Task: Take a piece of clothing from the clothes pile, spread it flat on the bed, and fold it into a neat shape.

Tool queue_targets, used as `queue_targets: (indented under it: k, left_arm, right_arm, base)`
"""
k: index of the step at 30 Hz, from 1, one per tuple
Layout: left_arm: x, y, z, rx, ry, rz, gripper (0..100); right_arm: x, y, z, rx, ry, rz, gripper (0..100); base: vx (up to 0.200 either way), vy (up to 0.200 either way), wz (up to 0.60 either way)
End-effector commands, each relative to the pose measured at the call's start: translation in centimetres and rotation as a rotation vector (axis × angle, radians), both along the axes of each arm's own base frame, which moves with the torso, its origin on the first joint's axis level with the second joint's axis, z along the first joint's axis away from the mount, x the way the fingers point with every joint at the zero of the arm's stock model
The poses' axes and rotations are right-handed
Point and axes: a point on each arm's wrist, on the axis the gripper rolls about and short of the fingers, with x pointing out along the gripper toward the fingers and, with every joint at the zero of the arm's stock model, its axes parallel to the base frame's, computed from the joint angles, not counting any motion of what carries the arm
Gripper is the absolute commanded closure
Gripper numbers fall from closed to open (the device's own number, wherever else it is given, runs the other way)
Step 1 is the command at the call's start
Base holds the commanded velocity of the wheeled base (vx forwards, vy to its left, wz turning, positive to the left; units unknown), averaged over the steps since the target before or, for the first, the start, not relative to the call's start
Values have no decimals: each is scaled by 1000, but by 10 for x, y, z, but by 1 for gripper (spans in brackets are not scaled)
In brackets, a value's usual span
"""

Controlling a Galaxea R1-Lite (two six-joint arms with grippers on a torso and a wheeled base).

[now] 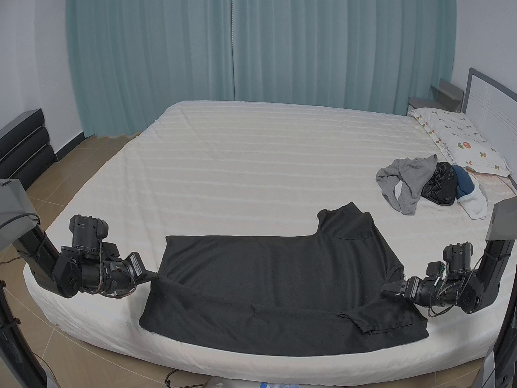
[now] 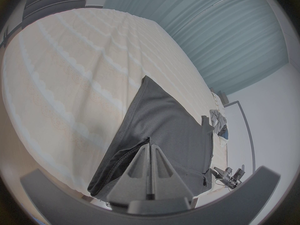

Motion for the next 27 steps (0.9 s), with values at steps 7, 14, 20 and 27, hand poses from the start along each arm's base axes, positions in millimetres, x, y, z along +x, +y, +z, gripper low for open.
queue_targets:
  k: [7,14,20,27]
  left_arm:
    - [0,0,0,-1,-1,2,100]
    - [2,0,3,2,-14,3,100]
    - [0,0,12,2,-35,4,100]
    - [-10,1,17,2,-43,7,100]
  right_arm:
    - [-13,-1,-2,-27,-1,23,100]
    - [-19,-3,0,-51,-17,25,100]
    - [-25,-6,12,-54,-64,13,100]
    - [-36,-11,28,-39,-101,-9,100]
  base:
    - [0,0,0]
    - [0,0,0]
    - [0,0,0]
    - [0,0,0]
